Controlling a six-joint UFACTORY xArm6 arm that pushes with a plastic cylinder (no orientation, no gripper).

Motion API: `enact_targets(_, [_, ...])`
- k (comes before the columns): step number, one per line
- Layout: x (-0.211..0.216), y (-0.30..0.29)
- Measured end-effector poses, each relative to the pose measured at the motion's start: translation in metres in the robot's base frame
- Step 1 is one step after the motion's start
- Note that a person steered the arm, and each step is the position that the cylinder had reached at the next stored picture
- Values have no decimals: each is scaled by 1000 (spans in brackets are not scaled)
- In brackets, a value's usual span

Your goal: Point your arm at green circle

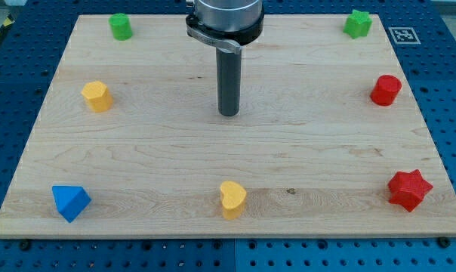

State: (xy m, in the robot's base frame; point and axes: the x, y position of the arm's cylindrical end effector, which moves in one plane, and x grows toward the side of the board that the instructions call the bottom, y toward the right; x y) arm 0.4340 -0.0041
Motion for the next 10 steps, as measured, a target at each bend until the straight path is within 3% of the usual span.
enact_targets(10, [-10, -30])
